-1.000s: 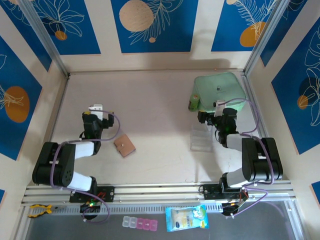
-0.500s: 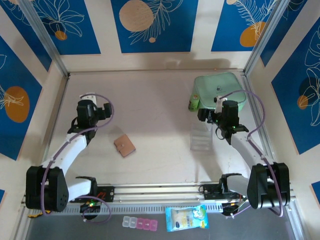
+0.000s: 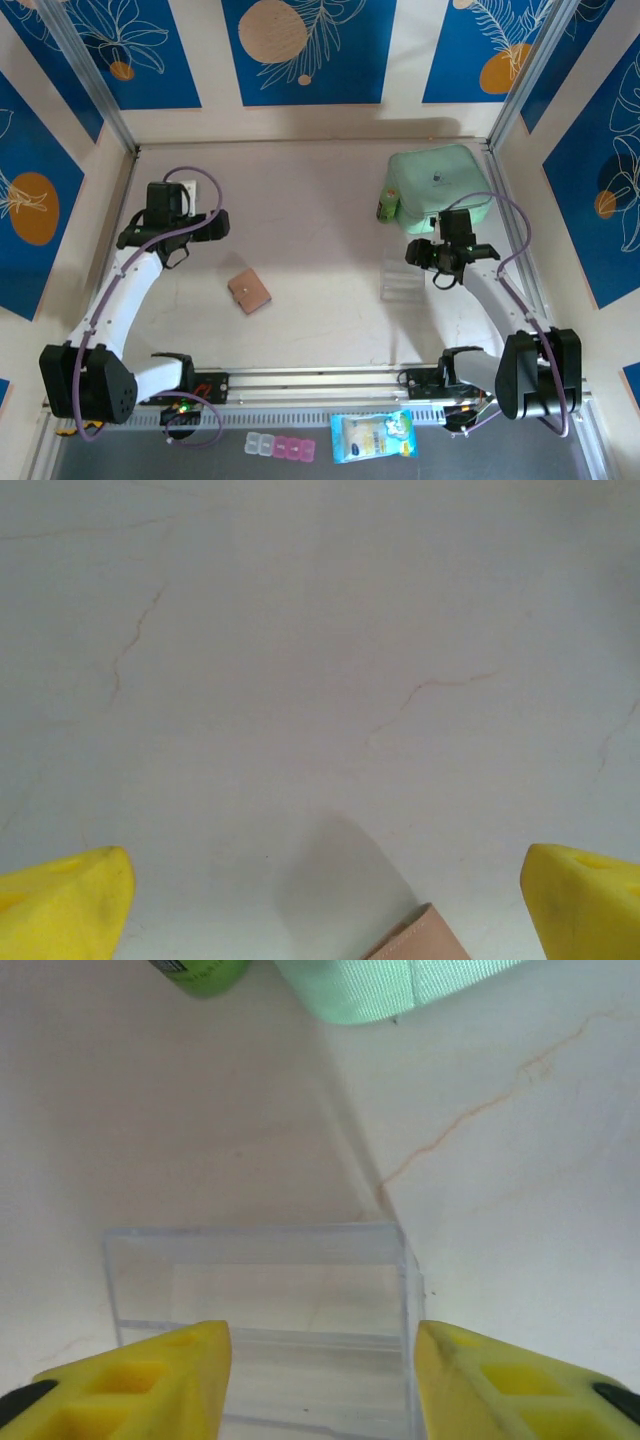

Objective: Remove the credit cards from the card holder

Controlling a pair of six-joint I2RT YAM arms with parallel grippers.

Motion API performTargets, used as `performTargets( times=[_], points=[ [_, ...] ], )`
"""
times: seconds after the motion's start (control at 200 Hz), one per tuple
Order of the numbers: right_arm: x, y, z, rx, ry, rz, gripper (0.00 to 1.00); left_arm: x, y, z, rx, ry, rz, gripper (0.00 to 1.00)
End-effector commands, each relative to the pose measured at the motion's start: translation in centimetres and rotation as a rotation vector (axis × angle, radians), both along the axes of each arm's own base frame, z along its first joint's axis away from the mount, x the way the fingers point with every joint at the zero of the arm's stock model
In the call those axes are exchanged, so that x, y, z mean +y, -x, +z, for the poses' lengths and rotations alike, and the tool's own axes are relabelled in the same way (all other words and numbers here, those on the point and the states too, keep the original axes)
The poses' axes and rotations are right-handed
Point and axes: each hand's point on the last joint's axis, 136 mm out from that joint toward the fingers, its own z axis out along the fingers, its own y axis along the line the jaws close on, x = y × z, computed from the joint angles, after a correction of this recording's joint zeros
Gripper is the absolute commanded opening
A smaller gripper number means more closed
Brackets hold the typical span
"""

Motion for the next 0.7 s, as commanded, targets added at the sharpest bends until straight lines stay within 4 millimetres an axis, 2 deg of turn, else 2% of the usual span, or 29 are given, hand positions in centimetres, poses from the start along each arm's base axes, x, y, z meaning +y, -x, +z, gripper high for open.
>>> performTargets(
  times=[0.0,0.105,0.285,0.48,0.695],
  points=[
    [-0.6,0.3,-0.2,0.047,0.046,-0.015,0.45,-0.4,1.3,-1.6,0.070,-0.008,-0.064,0.99],
    [-1.3,0.1,-0.5,0.064,0.087,-0.029,0.39,-0.4,1.2,-1.6,0.058,-0.004,-0.068,0.99],
    [-1.3,-0.6,-1.2,0.075,0.093,-0.029,0.31,0.1,1.7,-2.4,0.068,-0.037,-0.066,1.00],
    [-1.1,-1.1,-1.8,0.084,0.094,-0.022,0.22,-0.2,1.7,-2.9,0.086,-0.022,-0.075,1.00],
    [-1.1,-1.2,-2.0,0.084,0.099,-0.014,0.18,0.0,1.7,-3.0,0.093,-0.031,-0.067,1.00]
  ],
)
